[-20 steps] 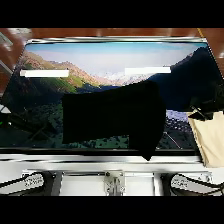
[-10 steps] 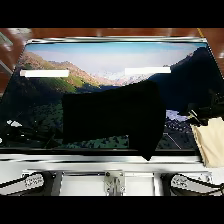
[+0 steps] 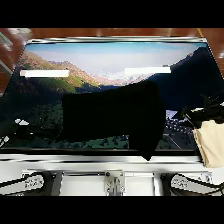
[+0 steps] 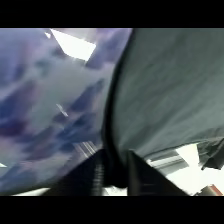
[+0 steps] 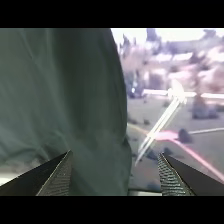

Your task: Fold the shirts.

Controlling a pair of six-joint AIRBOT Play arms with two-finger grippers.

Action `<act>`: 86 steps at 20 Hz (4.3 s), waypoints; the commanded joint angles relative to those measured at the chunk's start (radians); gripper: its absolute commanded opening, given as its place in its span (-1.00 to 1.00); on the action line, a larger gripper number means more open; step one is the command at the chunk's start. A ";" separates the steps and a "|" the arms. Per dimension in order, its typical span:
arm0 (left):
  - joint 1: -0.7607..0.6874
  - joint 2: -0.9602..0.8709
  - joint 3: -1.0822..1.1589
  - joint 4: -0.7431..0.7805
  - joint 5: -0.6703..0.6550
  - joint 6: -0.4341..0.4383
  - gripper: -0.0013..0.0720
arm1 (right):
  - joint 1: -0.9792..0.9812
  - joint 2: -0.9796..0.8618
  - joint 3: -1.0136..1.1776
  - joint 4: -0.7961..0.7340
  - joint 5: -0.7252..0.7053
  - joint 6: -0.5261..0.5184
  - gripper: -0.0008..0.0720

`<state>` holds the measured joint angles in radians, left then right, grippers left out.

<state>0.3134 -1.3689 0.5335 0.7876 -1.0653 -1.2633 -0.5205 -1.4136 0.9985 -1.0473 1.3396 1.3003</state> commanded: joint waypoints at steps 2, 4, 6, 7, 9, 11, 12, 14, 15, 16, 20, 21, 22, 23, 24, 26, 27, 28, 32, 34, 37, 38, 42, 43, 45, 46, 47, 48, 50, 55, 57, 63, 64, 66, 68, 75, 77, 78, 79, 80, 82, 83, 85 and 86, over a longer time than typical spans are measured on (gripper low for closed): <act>-0.018 -0.005 0.013 -0.009 -0.047 0.023 -0.86 | 0.056 -0.037 -0.111 0.007 -0.071 -0.016 0.80; -0.019 0.006 0.037 -0.006 -0.065 0.045 -0.86 | 0.088 -0.068 -0.124 0.035 -0.088 -0.034 0.80; -0.019 0.025 0.062 -0.006 -0.072 0.044 -0.86 | 0.124 -0.089 -0.124 0.037 -0.142 -0.040 0.77; -0.019 0.037 0.071 -0.006 -0.073 0.044 -0.86 | 0.140 -0.096 -0.124 0.038 -0.173 -0.033 0.54; -0.019 0.059 0.087 -0.006 -0.072 0.054 -0.86 | 0.174 -0.111 -0.124 0.055 -0.187 -0.025 0.39; -0.019 0.064 0.115 -0.008 -0.076 0.076 -0.86 | 0.216 -0.133 -0.124 0.044 -0.193 -0.016 0.39; -0.019 0.064 0.133 -0.010 -0.080 0.077 -0.86 | 0.234 -0.144 -0.124 0.044 -0.198 -0.012 0.34; -0.019 0.071 0.175 -0.009 -0.095 0.085 -0.86 | 0.246 -0.141 -0.123 0.054 -0.205 -0.014 -0.74; -0.019 0.081 0.205 -0.009 -0.103 0.097 -0.87 | 0.241 -0.119 -0.121 0.075 -0.205 -0.038 -0.79; -0.019 0.103 0.249 -0.009 -0.114 0.100 -0.87 | 0.238 -0.085 -0.106 0.090 -0.200 -0.074 -0.79; -0.019 0.266 0.570 -0.009 -0.129 0.100 -0.87 | 0.233 0.175 0.138 0.174 -0.202 -0.235 -0.79; -0.019 0.308 0.688 -0.010 -0.128 0.100 -0.87 | 0.233 0.249 0.239 0.183 -0.231 -0.241 -0.79; -0.019 0.348 0.832 -0.011 -0.124 0.100 -0.87 | 0.233 0.328 0.358 0.181 -0.281 -0.241 -0.79; -0.019 0.380 0.975 -0.011 -0.118 0.100 -0.86 | 0.233 0.402 0.477 0.167 -0.367 -0.241 -0.79; -0.019 0.408 1.127 -0.011 -0.098 0.100 -0.86 | 0.233 0.463 0.578 0.139 -0.433 -0.240 -0.79; -0.019 0.452 1.376 -0.010 -0.024 0.100 -0.86 | 0.233 0.568 0.752 0.061 -0.534 -0.228 -0.79; -0.019 0.470 1.465 -0.008 0.010 0.099 -0.87 | 0.233 0.608 0.810 0.019 -0.539 -0.204 -0.79; -0.019 0.489 1.539 0.007 0.029 0.084 -0.87 | 0.233 0.646 0.850 -0.021 -0.521 -0.167 -0.79; -0.019 0.600 1.587 0.212 -0.091 -0.082 -0.87 | 0.233 0.806 0.879 -0.166 -0.346 -0.045 -0.79; -0.019 0.639 1.578 0.317 -0.230 -0.122 -0.86 | 0.233 0.852 0.879 -0.208 -0.256 -0.010 -0.79; -0.019 0.682 1.533 0.360 -0.325 -0.118 -0.86 | 0.233 0.880 0.879 -0.219 -0.187 -0.008 -0.79; -0.019 0.687 1.523 0.362 -0.354 -0.118 -0.86 | 0.233 0.879 0.879 -0.219 -0.157 -0.006 -0.79; -0.019 0.684 1.445 0.383 -0.458 -0.105 -0.86 | 0.233 0.816 0.877 -0.239 0.071 0.026 -0.79; -0.019 0.683 1.398 0.397 -0.464 -0.083 -0.86 | 0.233 0.780 0.871 -0.245 0.136 0.026 -0.79; -0.019 0.678 1.265 0.410 -0.466 -0.074 -0.86 | 0.233 0.690 0.830 -0.245 0.280 0.028 -0.79; -0.019 0.676 1.190 0.410 -0.466 -0.077 -0.86 | 0.233 0.637 0.787 -0.244 0.352 0.038 -0.79; -0.019 0.671 1.099 0.410 -0.465 -0.077 -0.86 | 0.234 0.584 0.726 -0.243 0.396 0.064 -0.79; -0.019 0.661 1.004 0.410 -0.462 -0.076 -0.86 | 0.234 0.540 0.651 -0.242 0.392 0.091 -0.79; -0.019 0.612 0.819 0.410 -0.416 -0.076 -0.86 | 0.250 0.450 0.470 -0.235 0.267 0.098 -0.79; -0.021 0.272 0.639 0.388 -0.117 -0.074 -0.86 | 0.433 0.097 0.318 -0.233 -0.320 0.103 -0.79; -0.021 0.101 0.688 0.328 -0.016 -0.023 -0.86 | 0.496 -0.029 0.318 -0.214 -0.591 0.125 -0.79; -0.023 -0.264 0.861 0.142 0.092 0.067 -0.86 | 0.555 -0.239 0.318 -0.127 -0.945 0.174 -0.79; -0.024 -0.296 0.871 0.142 0.105 0.067 -0.86 | 0.555 -0.260 0.317 -0.108 -0.948 0.174 -0.79; -0.028 -0.336 0.872 0.142 0.124 0.066 -0.86 | 0.556 -0.297 0.317 -0.101 -0.935 0.175 -0.79; -0.036 -0.355 0.872 0.142 0.119 0.067 -0.86 | 0.555 -0.314 0.317 -0.095 -0.905 0.177 -0.79; -0.034 -0.351 0.942 0.264 -0.323 0.092 -0.86 | 0.501 -0.188 0.317 -0.168 -0.352 0.183 -0.79; -0.034 -0.353 0.939 0.285 -0.422 0.088 -0.86 | 0.489 -0.183 0.317 -0.171 -0.172 0.201 -0.79; -0.034 -0.355 0.939 0.310 -0.436 0.073 -0.86 | 0.489 -0.186 0.309 -0.187 -0.134 0.214 -0.79; -0.034 -0.360 0.939 0.348 -0.437 0.039 -0.86 | 0.496 -0.188 0.292 -0.201 -0.128 0.223 -0.79; -0.034 -0.367 0.939 0.385 -0.437 0.008 -0.86 | 0.502 -0.191 0.273 -0.209 -0.140 0.243 -0.79; -0.034 -0.393 0.939 0.400 -0.431 -0.018 -0.86 | 0.506 -0.209 0.239 -0.205 -0.164 0.280 -0.79; -0.036 -0.407 0.939 0.399 -0.423 -0.032 -0.86 | 0.506 -0.218 0.228 -0.193 -0.168 0.296 -0.79; -0.042 -0.428 0.939 0.391 -0.401 -0.041 -0.86 | 0.506 -0.239 0.222 -0.176 -0.168 0.304 -0.79; -0.046 -0.435 0.939 0.391 -0.400 -0.041 -0.86 | 0.505 -0.246 0.222 -0.166 -0.174 0.304 -0.79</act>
<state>0.2745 -1.7782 1.4715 1.1633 -1.4658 -1.2770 -0.0162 -1.6390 1.2354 -1.2350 1.1454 1.5784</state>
